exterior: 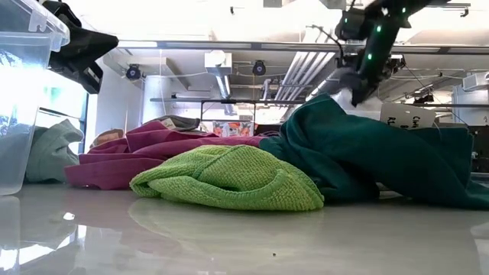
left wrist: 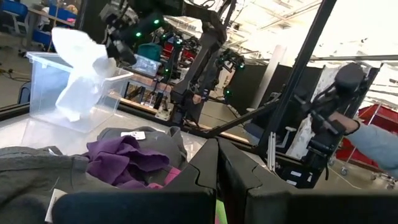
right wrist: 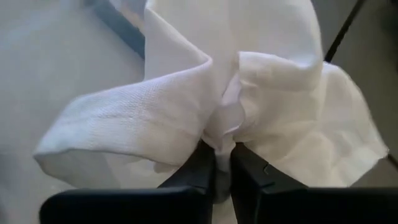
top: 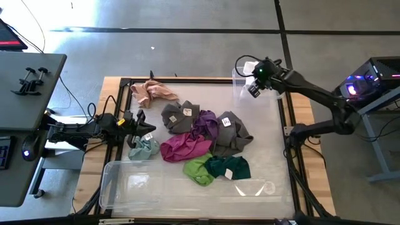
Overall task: Sort towels by color in basket
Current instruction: Put the white towel into the top transparent bin
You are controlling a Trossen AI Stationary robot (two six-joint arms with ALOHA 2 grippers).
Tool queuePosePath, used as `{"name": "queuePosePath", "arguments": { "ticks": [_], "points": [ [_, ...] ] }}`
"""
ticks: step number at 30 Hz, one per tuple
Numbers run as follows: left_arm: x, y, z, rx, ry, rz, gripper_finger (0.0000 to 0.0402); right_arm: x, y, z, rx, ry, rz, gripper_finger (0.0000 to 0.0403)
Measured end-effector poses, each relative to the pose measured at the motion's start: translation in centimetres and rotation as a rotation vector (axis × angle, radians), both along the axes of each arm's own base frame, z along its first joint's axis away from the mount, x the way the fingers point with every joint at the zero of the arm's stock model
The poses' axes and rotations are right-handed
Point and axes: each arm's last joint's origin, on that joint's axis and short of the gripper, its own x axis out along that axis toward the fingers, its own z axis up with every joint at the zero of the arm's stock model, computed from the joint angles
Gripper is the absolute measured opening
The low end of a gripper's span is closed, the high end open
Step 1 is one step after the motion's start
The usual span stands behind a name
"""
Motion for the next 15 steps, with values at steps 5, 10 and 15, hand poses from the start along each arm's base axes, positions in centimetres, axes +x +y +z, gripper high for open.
{"name": "queuePosePath", "arguments": {
  "ticks": [5, 10, 15],
  "points": [
    [0.0, 0.0, 0.0, 0.0, 0.0, 0.0, 0.0, -0.5, -1.3, -0.7, 0.147, -0.122, -0.023, 0.0064],
    [0.0, 0.0, 0.0, -0.001, 0.0, 0.0, 0.0, -1.3, -1.9, -0.2, 0.275, -0.149, -0.07, 0.013],
    [0.0, 0.0, 0.0, -0.002, 0.0, 0.0, 0.0, -2.0, -1.8, 2.2, 0.282, -0.142, -0.194, 0.0176]
  ]
}}
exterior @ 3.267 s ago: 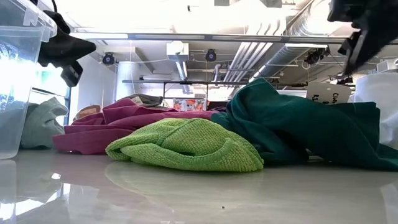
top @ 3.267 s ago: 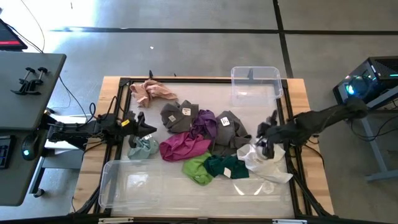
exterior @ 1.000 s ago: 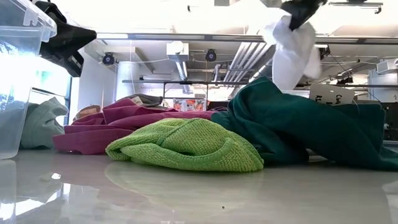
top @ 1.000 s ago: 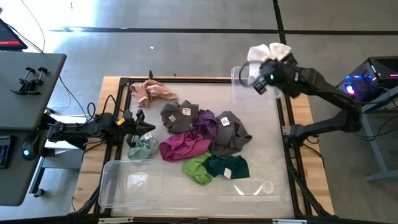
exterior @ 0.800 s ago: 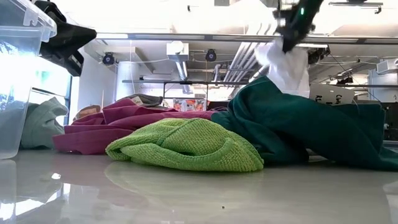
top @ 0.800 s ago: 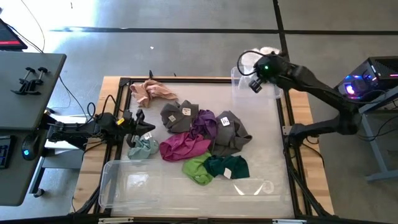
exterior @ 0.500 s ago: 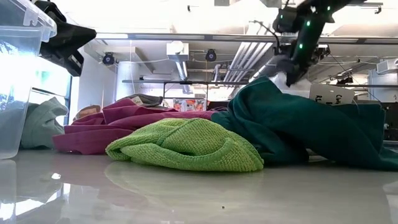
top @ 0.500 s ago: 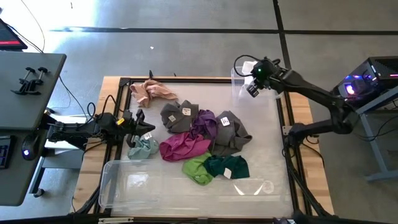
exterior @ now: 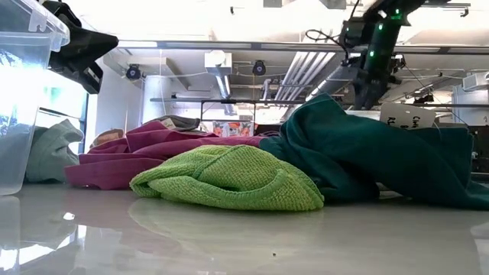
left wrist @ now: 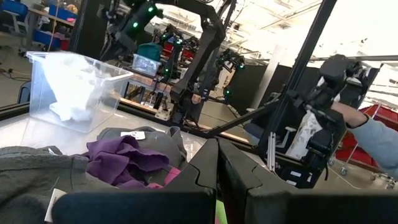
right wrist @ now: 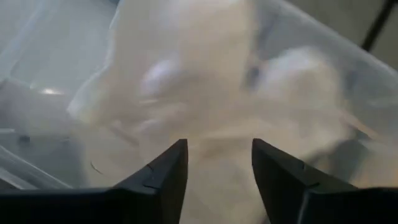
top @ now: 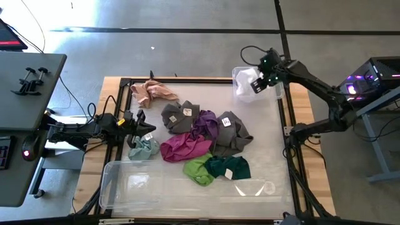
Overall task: Sort towels by color in basket
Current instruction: Put the white towel into the top transparent bin, then put the gray towel into the bottom transparent bin
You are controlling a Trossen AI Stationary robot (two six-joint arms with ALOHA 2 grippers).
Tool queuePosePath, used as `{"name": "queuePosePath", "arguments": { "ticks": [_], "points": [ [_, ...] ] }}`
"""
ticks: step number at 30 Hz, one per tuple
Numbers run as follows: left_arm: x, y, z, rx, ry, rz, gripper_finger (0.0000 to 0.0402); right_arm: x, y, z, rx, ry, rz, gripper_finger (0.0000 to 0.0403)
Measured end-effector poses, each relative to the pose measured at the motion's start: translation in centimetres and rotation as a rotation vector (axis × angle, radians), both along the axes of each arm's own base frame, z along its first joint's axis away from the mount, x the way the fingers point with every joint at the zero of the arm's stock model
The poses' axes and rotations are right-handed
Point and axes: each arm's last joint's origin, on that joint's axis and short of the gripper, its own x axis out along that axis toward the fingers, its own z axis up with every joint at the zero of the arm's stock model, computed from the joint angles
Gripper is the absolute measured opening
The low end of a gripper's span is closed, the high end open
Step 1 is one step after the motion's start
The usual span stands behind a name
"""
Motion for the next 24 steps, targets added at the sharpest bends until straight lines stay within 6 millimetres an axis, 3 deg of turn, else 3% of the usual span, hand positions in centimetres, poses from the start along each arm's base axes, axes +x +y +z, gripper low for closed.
{"name": "queuePosePath", "arguments": {
  "ticks": [6, 12, 18, 24],
  "points": [
    [0.0, 0.0, 0.0, 0.0, 0.0, 0.0, 0.0, 0.2, 0.5, 3.7, -0.047, -0.032, 0.012, 0.0183],
    [0.0, 0.0, 0.0, 0.0, 0.0, 0.0, 0.0, 2.8, 3.0, 4.2, -0.15, -0.143, 0.198, 0.0183],
    [0.0, 0.0, 0.0, -0.002, -0.001, 0.0, 0.0, 6.7, 9.7, 2.8, -0.25, -0.309, 0.505, 0.0174],
    [-0.1, 0.0, 0.5, 0.009, -0.051, 0.002, 0.0, 7.7, 17.6, -0.9, -0.286, -0.394, 0.779, 0.017]
  ]
}}
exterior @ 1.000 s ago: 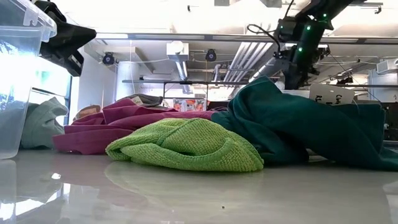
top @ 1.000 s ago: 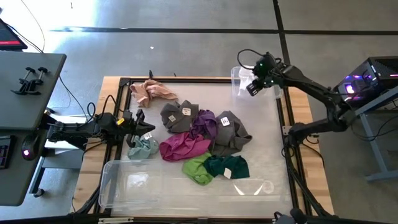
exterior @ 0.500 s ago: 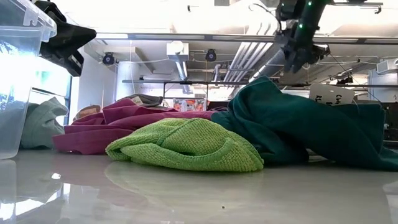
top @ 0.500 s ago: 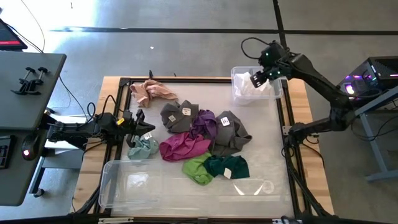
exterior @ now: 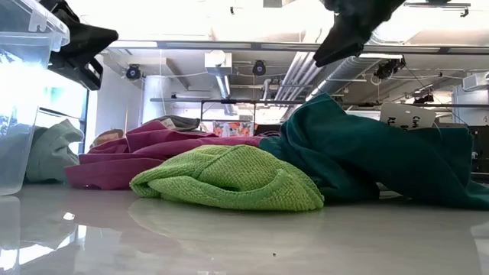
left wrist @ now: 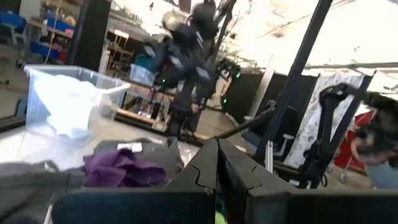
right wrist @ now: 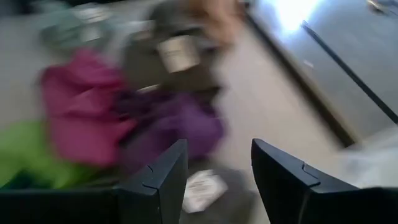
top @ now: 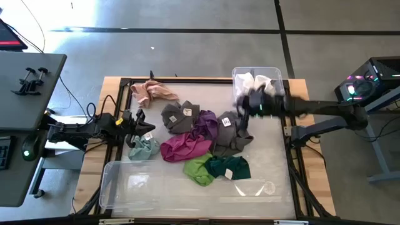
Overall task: Sort towels by color in basket
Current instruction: Put the gray towel into the bottom transparent bin
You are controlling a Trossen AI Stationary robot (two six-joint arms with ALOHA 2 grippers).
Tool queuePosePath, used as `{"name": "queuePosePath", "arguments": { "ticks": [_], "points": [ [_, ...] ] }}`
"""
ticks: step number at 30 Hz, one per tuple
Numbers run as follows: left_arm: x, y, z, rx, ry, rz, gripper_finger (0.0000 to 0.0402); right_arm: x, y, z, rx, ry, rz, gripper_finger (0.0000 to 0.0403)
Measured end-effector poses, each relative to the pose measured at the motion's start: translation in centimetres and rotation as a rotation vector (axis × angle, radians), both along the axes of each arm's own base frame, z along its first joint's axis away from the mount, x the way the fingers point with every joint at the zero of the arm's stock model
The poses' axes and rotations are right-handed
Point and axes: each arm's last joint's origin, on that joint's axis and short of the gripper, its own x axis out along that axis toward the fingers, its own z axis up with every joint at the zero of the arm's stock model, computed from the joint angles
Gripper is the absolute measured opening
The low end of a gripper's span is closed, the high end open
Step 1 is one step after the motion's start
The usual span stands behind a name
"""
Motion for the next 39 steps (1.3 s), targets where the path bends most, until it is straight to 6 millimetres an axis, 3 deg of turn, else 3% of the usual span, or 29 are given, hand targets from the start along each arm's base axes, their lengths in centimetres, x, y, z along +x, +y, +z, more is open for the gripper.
{"name": "queuePosePath", "arguments": {
  "ticks": [6, 14, 20, 23, 31, 39],
  "points": [
    [0.0, 0.0, -0.2, -0.003, 0.023, -0.004, 0.0001, -1.2, 6.2, -5.8, 0.051, -0.036, 0.221, 0.0169],
    [0.4, -0.6, 0.6, 0.133, -0.052, -0.038, 0.0, -2.8, 10.9, -10.6, 0.051, -0.157, 0.147, 0.0169],
    [1.7, -1.5, 2.1, 0.264, -0.114, -0.033, 0.0, -3.0, 12.1, -11.8, 0.001, -0.202, 0.099, 0.0169],
    [3.2, -2.2, 3.3, 0.316, -0.04, -0.009, 0.0, -3.0, 12.1, -12.1, -0.006, -0.192, 0.086, 0.0169],
    [9.6, -4.4, 7.0, 0.434, 0.242, 0.015, 0.0, -3.0, 12.1, -12.2, -0.008, -0.189, 0.086, 0.0169],
    [15.0, -5.8, 8.6, 0.464, 0.543, -0.027, 0.0004, -3.0, 12.0, -12.3, -0.025, -0.17, 0.092, 0.0169]
  ]
}}
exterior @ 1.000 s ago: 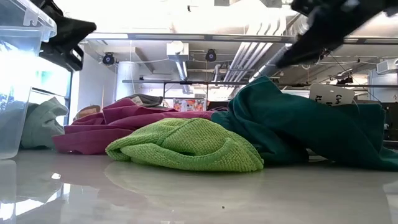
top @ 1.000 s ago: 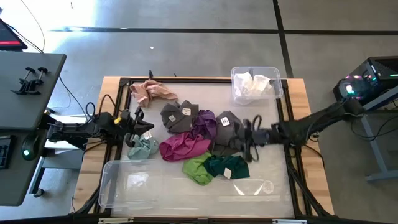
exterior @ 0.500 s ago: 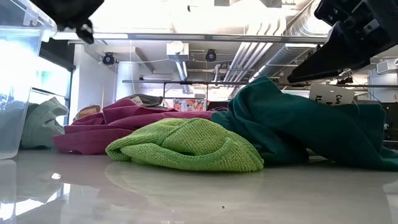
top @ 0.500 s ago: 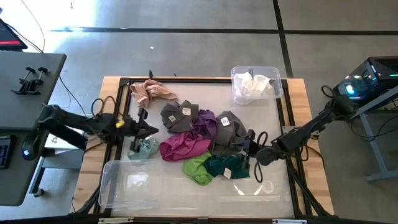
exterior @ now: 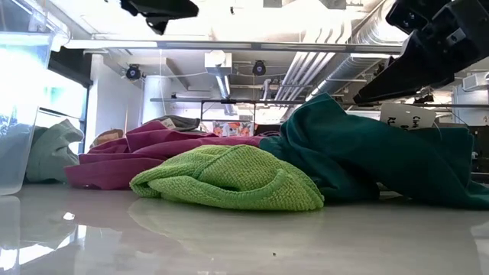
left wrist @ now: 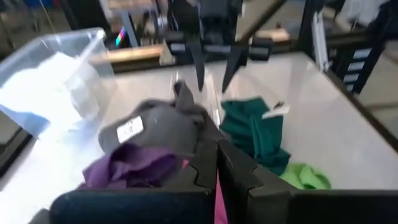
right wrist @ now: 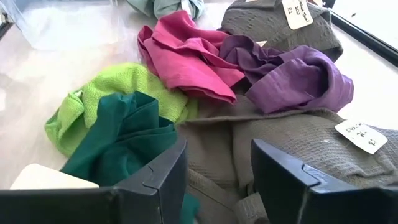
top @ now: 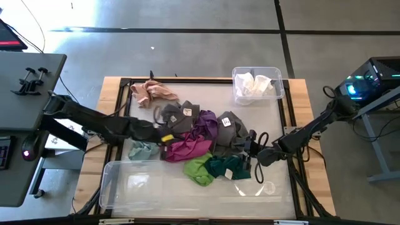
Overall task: Sort towels by color in basket
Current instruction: Put the gray towel into the bottom transparent bin
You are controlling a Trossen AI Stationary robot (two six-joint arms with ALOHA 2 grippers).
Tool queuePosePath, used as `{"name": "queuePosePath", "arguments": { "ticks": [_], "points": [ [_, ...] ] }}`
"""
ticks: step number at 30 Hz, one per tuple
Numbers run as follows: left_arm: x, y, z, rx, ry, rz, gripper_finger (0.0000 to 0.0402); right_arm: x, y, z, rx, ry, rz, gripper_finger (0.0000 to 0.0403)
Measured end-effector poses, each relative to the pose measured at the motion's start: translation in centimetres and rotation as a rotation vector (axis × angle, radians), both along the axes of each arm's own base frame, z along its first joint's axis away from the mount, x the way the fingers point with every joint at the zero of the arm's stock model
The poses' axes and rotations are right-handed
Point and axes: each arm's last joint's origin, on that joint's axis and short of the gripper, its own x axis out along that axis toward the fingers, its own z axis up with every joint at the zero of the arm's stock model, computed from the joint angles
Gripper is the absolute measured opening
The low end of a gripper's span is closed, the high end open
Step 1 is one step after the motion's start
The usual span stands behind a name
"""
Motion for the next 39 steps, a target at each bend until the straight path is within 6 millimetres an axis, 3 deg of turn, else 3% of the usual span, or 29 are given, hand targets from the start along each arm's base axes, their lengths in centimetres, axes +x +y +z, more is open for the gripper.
{"name": "queuePosePath", "arguments": {
  "ticks": [6, 14, 19, 26, 33, 39],
  "points": [
    [2.4, -0.6, -0.5, 0.023, 0.133, 0.006, 0.0039, 0.0, -0.1, 0.0, -0.019, -0.002, -0.023, 0.0169],
    [4.7, -0.1, -3.1, -0.042, 0.273, 0.131, 0.0127, 0.0, -0.2, 0.0, -0.037, -0.01, -0.046, 0.0169],
    [5.4, 2.4, -3.3, -0.125, 0.341, 0.366, 0.0175, 0.0, -0.2, 0.0, -0.047, -0.008, -0.042, 0.0169],
    [4.9, 6.7, -3.6, -0.156, 0.415, 0.555, 0.022, 0.0, -0.3, 0.0, -0.063, -0.016, -0.065, 0.0169],
    [4.5, 10.3, -4.2, -0.137, 0.443, 0.717, 0.0232, 0.0, -0.4, 0.1, -0.067, -0.025, -0.086, 0.0169],
    [5.3, 12.0, -7.2, -0.154, 0.538, 0.79, 0.0232, 0.0, -0.4, 0.1, -0.066, -0.028, -0.088, 0.0169]
  ]
}}
